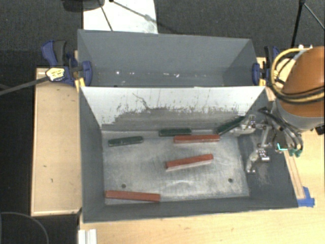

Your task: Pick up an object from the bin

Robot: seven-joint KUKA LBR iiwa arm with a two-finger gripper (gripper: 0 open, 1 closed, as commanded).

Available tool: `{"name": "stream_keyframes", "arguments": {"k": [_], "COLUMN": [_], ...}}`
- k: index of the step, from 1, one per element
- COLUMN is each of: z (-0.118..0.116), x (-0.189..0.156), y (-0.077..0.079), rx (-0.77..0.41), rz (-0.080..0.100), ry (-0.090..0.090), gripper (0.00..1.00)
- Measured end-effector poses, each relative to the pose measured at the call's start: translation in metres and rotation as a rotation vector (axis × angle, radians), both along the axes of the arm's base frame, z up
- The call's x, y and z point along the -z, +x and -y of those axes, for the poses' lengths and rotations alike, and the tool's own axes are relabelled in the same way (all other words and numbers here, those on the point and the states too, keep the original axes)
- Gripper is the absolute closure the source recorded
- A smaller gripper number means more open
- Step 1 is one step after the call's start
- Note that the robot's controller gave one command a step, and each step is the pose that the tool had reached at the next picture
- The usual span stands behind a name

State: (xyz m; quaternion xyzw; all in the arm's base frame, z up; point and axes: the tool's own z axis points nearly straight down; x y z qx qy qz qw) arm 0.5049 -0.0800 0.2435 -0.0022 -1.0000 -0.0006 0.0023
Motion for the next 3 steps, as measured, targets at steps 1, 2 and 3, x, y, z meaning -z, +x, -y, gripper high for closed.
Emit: {"name": "stream_keyframes", "arguments": {"k": [1,2,3], "z": [0.000,-0.020,-0.034], "x": [-0.004,0.040,0.100], "y": [0.002,0.012,0.007], "rx": [-0.003,-0.013,0.089], "rz": [0.008,0.016,0.011], "ry": [-0.002,-0.003,-0.001], "gripper": [0.00,0.00,0.00]}}
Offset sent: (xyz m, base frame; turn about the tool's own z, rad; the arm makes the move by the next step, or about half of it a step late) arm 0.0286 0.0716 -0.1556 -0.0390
